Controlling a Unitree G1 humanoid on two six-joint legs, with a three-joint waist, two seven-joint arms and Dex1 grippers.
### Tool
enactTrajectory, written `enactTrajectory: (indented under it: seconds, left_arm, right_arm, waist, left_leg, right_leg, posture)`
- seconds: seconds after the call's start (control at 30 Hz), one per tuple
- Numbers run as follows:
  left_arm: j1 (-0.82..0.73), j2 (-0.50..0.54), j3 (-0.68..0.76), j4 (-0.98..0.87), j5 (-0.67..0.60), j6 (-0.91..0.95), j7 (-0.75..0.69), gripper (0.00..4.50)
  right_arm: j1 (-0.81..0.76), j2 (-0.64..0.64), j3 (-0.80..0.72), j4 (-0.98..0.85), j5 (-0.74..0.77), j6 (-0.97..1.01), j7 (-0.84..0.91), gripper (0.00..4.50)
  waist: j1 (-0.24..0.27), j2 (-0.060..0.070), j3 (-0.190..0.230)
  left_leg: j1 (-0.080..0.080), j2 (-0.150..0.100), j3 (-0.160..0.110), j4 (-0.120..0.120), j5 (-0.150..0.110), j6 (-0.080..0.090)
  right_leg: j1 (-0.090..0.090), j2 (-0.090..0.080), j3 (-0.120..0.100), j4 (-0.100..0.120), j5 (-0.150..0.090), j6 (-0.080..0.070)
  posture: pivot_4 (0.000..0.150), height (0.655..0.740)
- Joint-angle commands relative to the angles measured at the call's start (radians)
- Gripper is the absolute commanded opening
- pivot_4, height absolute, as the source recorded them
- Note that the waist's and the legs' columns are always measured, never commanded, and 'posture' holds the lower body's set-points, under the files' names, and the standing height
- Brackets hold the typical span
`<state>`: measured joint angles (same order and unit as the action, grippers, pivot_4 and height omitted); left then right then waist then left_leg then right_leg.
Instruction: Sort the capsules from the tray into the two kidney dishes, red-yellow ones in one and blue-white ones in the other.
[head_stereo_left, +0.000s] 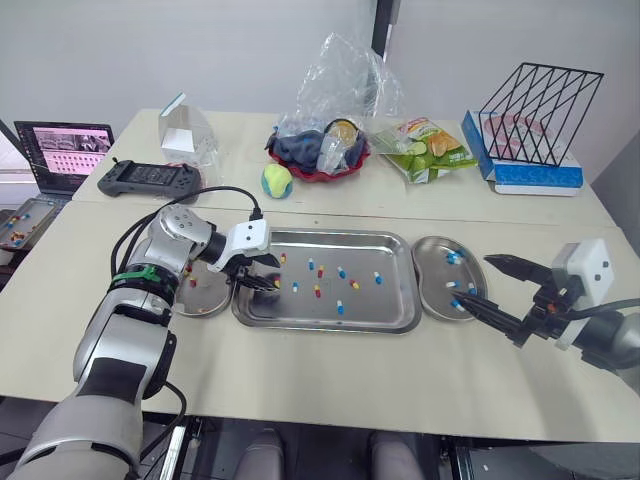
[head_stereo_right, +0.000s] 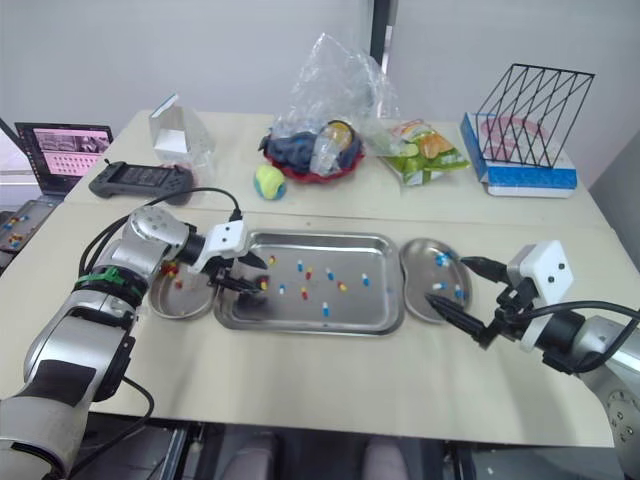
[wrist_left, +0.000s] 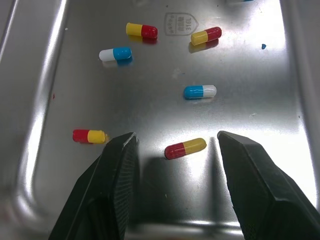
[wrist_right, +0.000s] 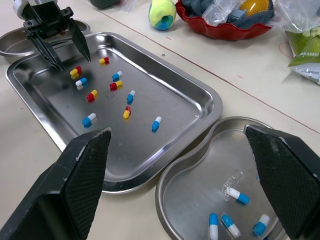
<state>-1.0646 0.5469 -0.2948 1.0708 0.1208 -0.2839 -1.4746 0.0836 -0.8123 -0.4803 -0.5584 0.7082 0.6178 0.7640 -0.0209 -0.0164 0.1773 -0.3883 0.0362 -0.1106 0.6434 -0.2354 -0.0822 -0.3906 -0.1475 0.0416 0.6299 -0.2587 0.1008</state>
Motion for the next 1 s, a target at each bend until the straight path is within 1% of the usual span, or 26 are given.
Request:
enactTrajectory:
  seconds: [0.03,0.4,0.5,0.53,1.0]
  left_arm:
    - [-0.03,-0.002,-0.006,0.025,0.028,-0.047,-0.002,2.68]
    - [-0.083,-0.025,-0.021,0.107,0.096,-0.08,0.01,2.68]
    - [-0.086,-0.031,-0.02,0.111,0.097,-0.083,-0.001,1.97]
    - [-0.085,-0.031,-0.023,0.111,0.099,-0.082,-0.016,1.64]
    - [-0.081,-0.022,-0.013,0.095,0.092,-0.078,-0.044,1.64]
  right_arm:
    - [-0.015,0.001,-0.008,-0.018,-0.007,-0.028,-0.011,4.5]
    - [-0.022,0.014,0.005,-0.016,-0.028,-0.038,-0.026,4.5]
    - [-0.027,0.017,0.012,-0.013,-0.031,-0.043,-0.032,4.5]
    - [-0.032,0.018,0.016,-0.01,-0.034,-0.045,-0.035,4.5]
    - [-0.059,0.026,0.045,0.015,-0.057,-0.064,-0.039,4.5]
  waist:
    - [-0.001,0.0,0.0]
    - [0.0,0.0,0.0]
    - [0.0,0.0,0.0]
    - [0.0,0.0,0.0]
    - [-0.001,0.0,0.0]
  left_leg:
    - [0.0,0.0,0.0,0.0,0.0,0.0]
    - [0.0,0.0,0.0,0.0,0.0,0.0]
    - [0.0,0.0,0.0,0.0,0.0,0.0]
    - [0.0,0.0,0.0,0.0,0.0,0.0]
    - [0.0,0.0,0.0,0.0,0.0,0.0]
  right_leg:
    - [0.0,0.0,0.0,0.0,0.0,0.0]
    - [0.0,0.0,0.0,0.0,0.0,0.0]
    - [0.0,0.0,0.0,0.0,0.0,0.0]
    - [0.0,0.0,0.0,0.0,0.0,0.0]
    - [0.0,0.0,0.0,0.0,0.0,0.0]
  posture:
    - [0.15,0.738]
    - [0.15,0.738]
    - [0.15,0.738]
    - [0.15,0.738]
    - [0.15,0.738]
